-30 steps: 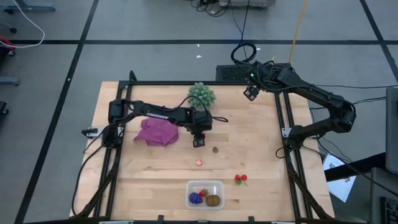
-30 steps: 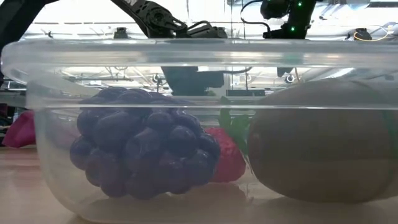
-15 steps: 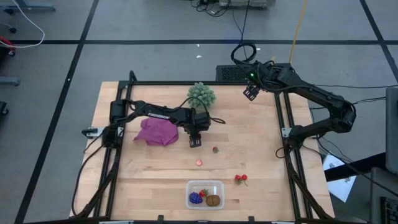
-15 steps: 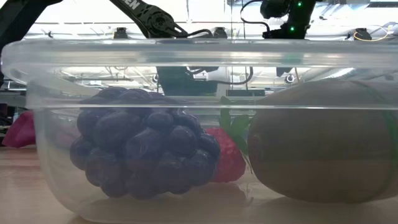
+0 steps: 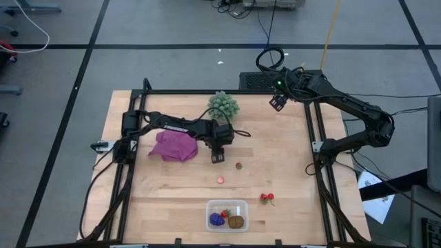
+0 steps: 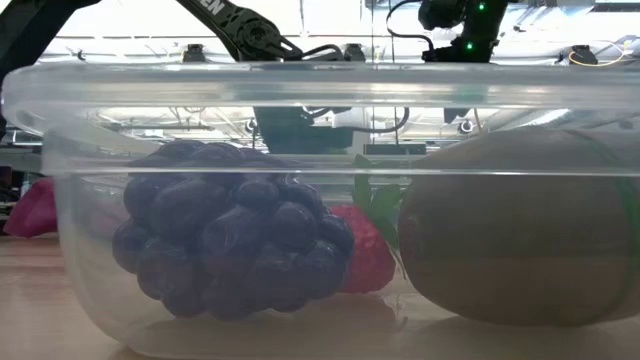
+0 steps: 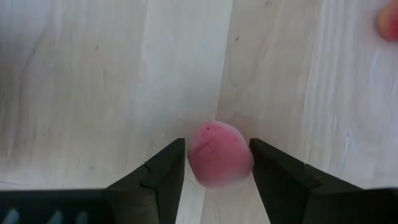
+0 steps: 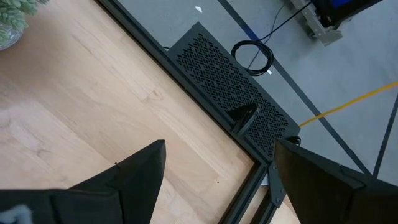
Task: Pick and placing Produce into tupperware
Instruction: Put the top pink peach into the transparent container
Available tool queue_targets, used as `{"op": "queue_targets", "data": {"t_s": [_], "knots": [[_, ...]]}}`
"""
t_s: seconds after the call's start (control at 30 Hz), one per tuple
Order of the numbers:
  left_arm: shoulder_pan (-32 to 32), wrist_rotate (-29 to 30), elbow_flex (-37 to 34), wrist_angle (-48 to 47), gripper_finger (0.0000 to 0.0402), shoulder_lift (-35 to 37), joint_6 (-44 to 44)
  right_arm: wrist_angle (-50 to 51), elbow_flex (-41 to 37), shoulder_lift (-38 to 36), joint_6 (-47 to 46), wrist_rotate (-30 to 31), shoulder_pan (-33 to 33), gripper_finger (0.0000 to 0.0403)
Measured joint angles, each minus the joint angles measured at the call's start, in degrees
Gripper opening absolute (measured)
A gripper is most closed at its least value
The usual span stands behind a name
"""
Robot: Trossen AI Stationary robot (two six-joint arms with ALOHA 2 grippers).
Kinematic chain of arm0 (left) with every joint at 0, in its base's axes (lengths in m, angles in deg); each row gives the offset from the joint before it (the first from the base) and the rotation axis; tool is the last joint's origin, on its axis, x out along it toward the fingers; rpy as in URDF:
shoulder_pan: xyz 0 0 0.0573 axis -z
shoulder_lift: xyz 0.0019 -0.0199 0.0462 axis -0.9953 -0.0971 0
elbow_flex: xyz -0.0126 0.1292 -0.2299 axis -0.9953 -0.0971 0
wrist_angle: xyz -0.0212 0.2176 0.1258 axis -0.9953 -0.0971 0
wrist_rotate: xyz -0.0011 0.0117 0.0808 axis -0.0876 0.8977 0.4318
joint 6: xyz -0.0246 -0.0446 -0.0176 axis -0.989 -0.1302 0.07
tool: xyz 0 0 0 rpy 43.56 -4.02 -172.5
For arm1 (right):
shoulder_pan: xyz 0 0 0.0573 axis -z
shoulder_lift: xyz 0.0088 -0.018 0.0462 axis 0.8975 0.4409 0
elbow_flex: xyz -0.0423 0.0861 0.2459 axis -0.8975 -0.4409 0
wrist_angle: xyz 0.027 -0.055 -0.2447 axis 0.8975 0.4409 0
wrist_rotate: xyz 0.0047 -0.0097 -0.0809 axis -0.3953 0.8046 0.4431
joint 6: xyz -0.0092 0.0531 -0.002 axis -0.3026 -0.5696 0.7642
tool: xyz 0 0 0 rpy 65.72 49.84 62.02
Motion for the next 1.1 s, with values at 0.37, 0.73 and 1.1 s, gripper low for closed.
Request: {"op": "queue_targets", "data": {"t_s": [0.37,0.73,1.1], "knots": [[0.37,-0.01,0.00,-0.03,0.0181,0.07,0.23,0.00,0.00,0.00,-0.02,0.01,0.00,0.0290],[1.05,-0.05,0.00,1.11,0.0114,0.09,1.31,0.00,0.00,0.00,-0.22,0.00,0.00,0.0290],[1.29,-0.07,0.00,1.79,0.0119,0.09,0.87,0.00,0.00,0.00,-0.24,0.00,0.00,0.0290]]}}
